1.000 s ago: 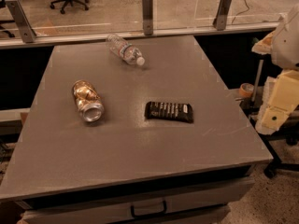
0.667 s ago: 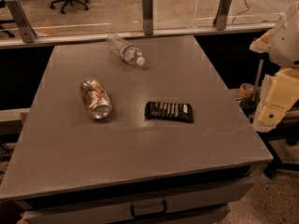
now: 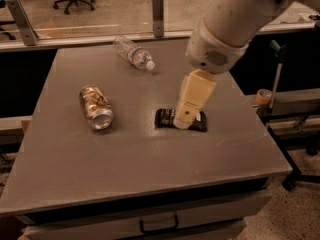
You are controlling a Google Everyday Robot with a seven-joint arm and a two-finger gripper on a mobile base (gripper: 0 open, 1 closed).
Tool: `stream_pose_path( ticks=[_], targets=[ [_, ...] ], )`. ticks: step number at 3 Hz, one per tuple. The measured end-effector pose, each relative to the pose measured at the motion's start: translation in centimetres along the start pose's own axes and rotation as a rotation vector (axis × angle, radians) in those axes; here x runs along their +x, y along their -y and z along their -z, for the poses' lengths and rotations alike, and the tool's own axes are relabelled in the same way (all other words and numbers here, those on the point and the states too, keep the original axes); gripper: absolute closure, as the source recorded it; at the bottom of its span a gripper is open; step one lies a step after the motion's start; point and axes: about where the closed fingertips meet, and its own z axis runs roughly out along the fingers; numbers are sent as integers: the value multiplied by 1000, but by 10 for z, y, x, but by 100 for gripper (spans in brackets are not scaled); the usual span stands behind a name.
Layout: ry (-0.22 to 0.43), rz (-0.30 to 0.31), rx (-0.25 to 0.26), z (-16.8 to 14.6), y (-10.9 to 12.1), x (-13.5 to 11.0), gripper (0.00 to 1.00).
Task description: Place orange can upright
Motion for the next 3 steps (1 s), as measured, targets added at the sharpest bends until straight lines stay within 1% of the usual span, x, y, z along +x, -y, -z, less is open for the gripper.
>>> stream_pose_path(
  ticks=[1,2,3],
  targets=[
    [72,26,-4,-33,11,-89,0],
    [73,26,-4,-33,12,-89,0],
    [131,-46,-14,-54,21,-113,0]
  ],
)
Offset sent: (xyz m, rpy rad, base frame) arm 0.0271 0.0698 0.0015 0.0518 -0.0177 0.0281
